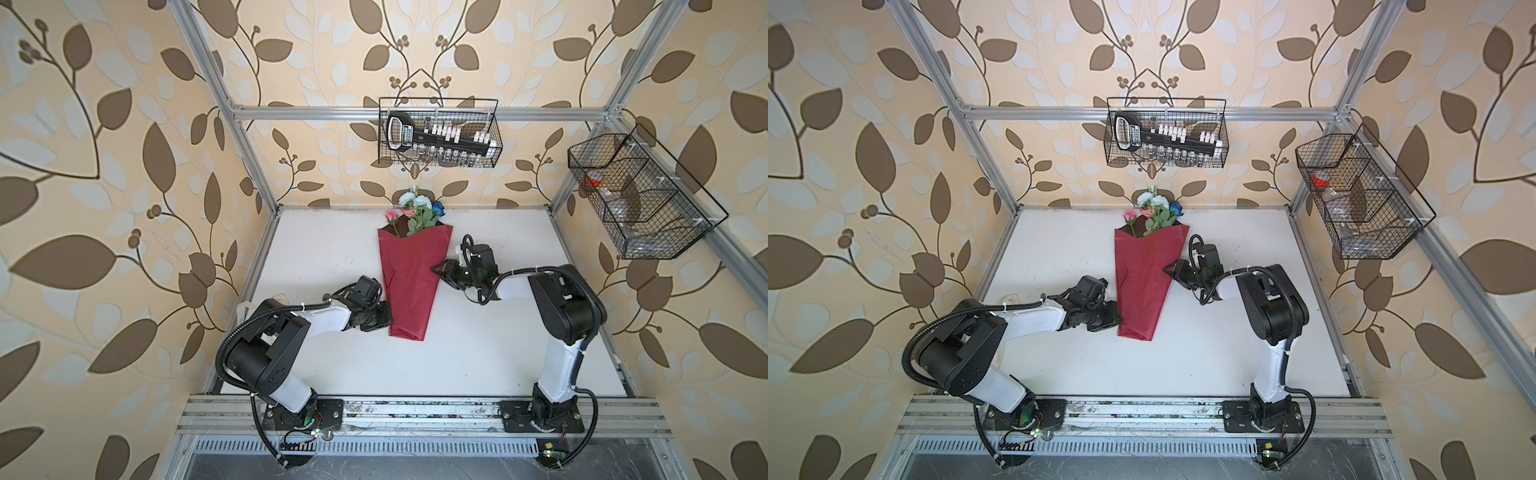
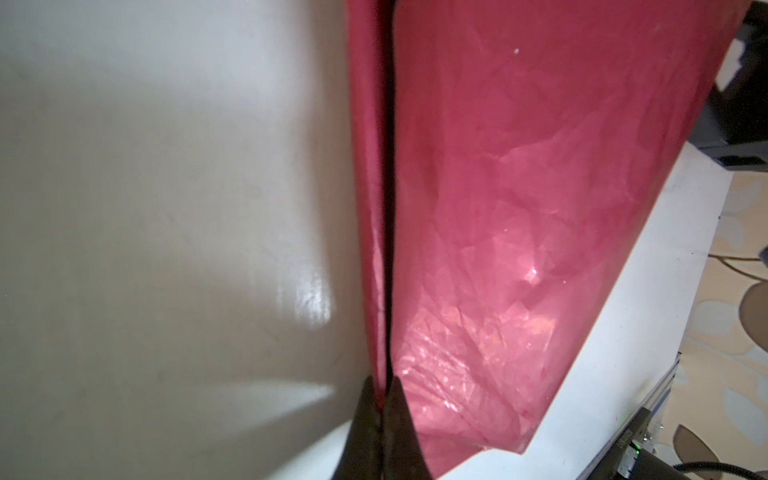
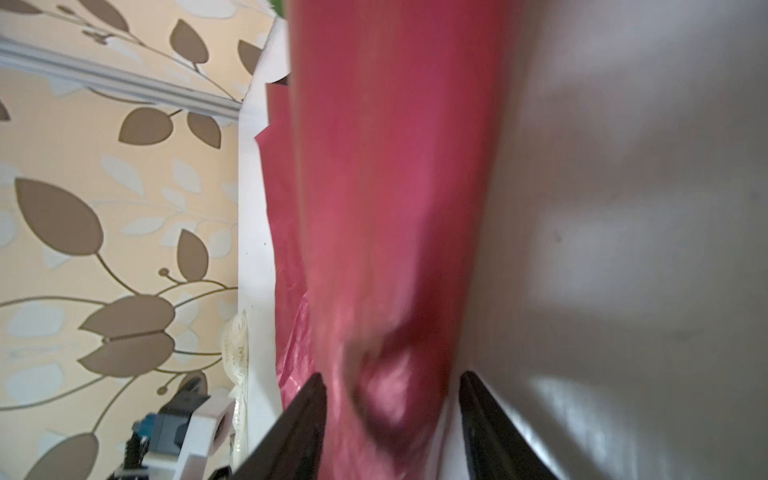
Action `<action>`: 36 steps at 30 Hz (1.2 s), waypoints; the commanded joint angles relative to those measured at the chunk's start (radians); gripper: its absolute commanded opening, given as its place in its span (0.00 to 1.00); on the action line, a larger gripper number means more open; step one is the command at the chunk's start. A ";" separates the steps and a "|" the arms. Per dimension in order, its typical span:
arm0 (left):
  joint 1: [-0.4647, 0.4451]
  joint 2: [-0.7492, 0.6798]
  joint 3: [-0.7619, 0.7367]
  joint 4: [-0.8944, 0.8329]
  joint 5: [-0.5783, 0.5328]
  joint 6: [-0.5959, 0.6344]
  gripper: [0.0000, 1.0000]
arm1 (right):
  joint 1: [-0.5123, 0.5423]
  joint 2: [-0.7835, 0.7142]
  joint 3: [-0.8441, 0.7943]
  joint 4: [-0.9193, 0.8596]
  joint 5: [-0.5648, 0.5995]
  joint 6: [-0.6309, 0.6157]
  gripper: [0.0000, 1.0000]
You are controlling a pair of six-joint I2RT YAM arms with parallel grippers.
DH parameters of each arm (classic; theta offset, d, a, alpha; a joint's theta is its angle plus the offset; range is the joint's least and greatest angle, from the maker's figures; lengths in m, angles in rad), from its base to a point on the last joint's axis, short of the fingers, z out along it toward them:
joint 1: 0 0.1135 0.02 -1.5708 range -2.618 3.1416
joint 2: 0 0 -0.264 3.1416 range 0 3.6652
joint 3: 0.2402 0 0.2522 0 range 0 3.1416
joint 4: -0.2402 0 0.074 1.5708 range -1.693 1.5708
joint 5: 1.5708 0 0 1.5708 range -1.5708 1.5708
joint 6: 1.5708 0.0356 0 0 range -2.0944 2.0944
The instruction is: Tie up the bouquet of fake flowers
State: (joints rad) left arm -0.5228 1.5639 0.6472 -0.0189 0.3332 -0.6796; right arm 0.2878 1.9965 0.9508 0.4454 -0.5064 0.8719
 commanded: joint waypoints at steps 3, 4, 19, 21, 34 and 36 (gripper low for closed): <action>-0.005 0.059 -0.058 -0.180 -0.037 0.008 0.00 | -0.017 0.103 0.115 0.019 0.031 0.000 0.47; -0.004 0.059 -0.060 -0.181 -0.037 0.007 0.00 | -0.028 0.122 0.137 0.016 0.045 -0.002 0.46; -0.004 0.057 -0.080 -0.184 -0.039 -0.001 0.00 | -0.152 0.398 0.470 0.020 0.059 0.069 0.27; -0.005 0.058 -0.083 -0.182 -0.036 -0.003 0.00 | -0.152 0.417 0.496 0.008 0.063 0.070 0.25; -0.004 0.043 -0.090 -0.178 -0.032 -0.001 0.00 | -0.167 0.474 0.595 -0.086 0.073 0.080 0.00; -0.004 0.050 -0.092 -0.170 -0.025 -0.001 0.00 | -0.171 0.459 0.595 -0.108 0.080 0.070 0.00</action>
State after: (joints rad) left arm -0.5228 1.5616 0.6254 0.0177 0.3500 -0.6827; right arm 0.1326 2.4126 1.5360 0.4248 -0.4679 0.9565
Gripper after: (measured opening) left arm 0.047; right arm 0.049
